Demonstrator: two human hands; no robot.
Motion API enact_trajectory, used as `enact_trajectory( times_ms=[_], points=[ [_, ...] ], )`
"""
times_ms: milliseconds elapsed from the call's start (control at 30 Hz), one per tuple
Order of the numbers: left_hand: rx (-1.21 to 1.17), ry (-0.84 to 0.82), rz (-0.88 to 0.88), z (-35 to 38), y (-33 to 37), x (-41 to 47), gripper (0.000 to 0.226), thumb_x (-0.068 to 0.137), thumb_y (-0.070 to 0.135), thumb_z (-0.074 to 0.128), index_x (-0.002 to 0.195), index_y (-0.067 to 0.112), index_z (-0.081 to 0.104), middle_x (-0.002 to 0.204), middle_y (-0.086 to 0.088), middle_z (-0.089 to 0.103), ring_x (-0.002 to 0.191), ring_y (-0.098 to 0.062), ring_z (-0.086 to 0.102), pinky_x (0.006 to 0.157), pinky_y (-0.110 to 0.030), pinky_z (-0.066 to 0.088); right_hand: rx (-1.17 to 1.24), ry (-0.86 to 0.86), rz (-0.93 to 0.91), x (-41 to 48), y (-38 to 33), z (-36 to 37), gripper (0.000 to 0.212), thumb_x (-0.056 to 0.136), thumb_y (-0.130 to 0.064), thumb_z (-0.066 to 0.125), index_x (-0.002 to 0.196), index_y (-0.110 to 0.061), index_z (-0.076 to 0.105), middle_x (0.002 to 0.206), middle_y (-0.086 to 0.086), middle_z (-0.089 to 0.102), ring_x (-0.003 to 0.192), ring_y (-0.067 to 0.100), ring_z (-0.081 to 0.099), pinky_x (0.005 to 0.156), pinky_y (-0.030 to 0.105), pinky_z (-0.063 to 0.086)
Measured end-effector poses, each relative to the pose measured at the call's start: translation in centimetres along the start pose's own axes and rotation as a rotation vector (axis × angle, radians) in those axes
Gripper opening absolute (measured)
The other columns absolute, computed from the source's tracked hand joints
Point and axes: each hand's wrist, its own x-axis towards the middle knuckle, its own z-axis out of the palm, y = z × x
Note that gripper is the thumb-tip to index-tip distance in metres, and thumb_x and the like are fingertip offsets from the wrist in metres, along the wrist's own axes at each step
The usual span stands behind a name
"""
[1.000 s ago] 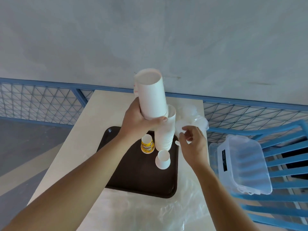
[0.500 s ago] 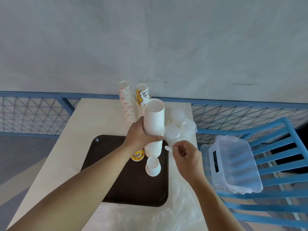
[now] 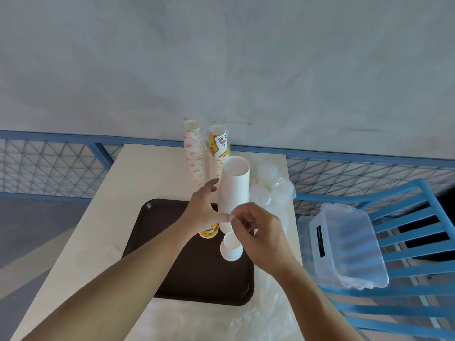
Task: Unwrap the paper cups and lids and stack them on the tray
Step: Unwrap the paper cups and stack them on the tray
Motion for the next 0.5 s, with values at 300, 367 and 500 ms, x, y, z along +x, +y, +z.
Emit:
enact_trajectory(
  times_ms=[300, 367, 500],
  points=[
    [-0.030, 0.069, -0.015, -8.1, -6.1, -3.2, 0.079, 0.080, 0.042, 0.088, 0.147, 0.034, 0.047, 0.137, 0.014, 0.060, 0.127, -0.003, 0.056, 0.108, -0.026, 0.043, 0.026, -0.029, 0.055, 2.6, -2.3, 11.3, 0.043, 0.095, -0.030, 0.064, 0.136, -0.023, 0.055, 0.129, -0.014, 0.060, 0.120, 0.009, 0.061, 0.094, 0.030, 0.058],
    [-0.055, 0.102, -0.006, -10.3, -7.1, -3.6, 0.071, 0.082, 0.045, 0.085, 0.144, 0.033, 0.051, 0.134, 0.014, 0.062, 0.121, -0.004, 0.060, 0.106, -0.028, 0.046, 0.040, 0.003, 0.131, 4.1, -2.3, 13.6, 0.044, 0.098, -0.028, 0.066, 0.140, -0.026, 0.050, 0.134, -0.014, 0.057, 0.123, 0.007, 0.059, 0.097, 0.028, 0.057],
    [-0.136, 0.167, -0.018, -14.2, -9.1, -3.3, 0.061, 0.085, 0.041, 0.084, 0.137, 0.035, 0.055, 0.126, 0.017, 0.064, 0.112, -0.006, 0.064, 0.100, -0.027, 0.052, 0.125, 0.069, 0.320, 8.8, -1.7, 17.3, 0.059, 0.097, -0.027, 0.066, 0.149, -0.027, 0.038, 0.144, -0.007, 0.051, 0.125, 0.010, 0.057, 0.103, 0.031, 0.054]
  ],
)
